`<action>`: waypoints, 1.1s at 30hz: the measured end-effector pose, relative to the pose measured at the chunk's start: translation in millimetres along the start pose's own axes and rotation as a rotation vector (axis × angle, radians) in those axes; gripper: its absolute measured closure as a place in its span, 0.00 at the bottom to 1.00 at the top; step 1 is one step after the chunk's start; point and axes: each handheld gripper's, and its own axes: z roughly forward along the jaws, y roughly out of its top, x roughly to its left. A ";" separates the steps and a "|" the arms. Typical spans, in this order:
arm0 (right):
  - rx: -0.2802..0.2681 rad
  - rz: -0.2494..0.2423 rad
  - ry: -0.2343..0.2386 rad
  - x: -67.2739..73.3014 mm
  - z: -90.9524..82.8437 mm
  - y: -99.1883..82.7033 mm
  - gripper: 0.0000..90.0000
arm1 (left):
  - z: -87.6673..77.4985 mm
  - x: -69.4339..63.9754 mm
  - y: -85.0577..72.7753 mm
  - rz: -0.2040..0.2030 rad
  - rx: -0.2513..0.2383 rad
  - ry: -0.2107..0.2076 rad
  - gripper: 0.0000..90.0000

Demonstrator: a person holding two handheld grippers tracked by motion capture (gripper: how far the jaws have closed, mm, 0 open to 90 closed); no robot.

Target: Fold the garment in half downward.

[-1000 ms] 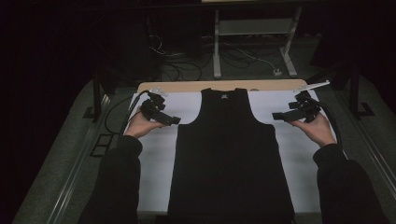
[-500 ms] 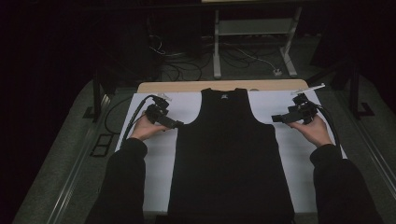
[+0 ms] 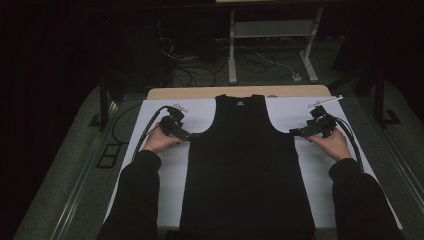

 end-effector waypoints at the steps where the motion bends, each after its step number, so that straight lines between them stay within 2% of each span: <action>1: 0.001 0.002 -0.001 -0.3 0.2 -0.6 0.00 | 1.2 0.6 -1.2 -0.012 0.006 -0.004 0.00; 6: 0.002 -0.004 0.001 0.0 1.7 -2.8 0.00 | 6.8 1.8 -6.8 -0.036 0.009 -0.020 0.00; 11: 0.005 -0.012 0.022 2.2 3.8 -3.5 0.05 | 8.9 -1.5 -6.4 -0.013 0.013 -0.025 0.01; 12: 0.005 -0.010 0.047 3.3 5.3 -3.7 0.08 | 8.5 -2.8 -5.5 0.003 0.012 -0.022 0.05; 23: 0.040 -0.046 0.091 9.0 10.8 -5.5 0.24 | 7.6 -7.1 -3.9 0.019 -0.015 -0.042 0.23; 26: 0.050 -0.059 0.082 10.8 11.7 -7.0 0.29 | 8.8 -7.9 -4.3 0.027 -0.003 -0.035 0.32; 27: 0.050 -0.059 0.082 10.8 11.7 -7.0 0.29 | 9.2 -8.0 -4.4 0.036 0.001 -0.036 0.32; 33: 0.032 -0.046 0.076 9.9 11.5 -9.3 0.44 | 9.5 -9.9 -3.8 0.043 -0.001 -0.014 0.46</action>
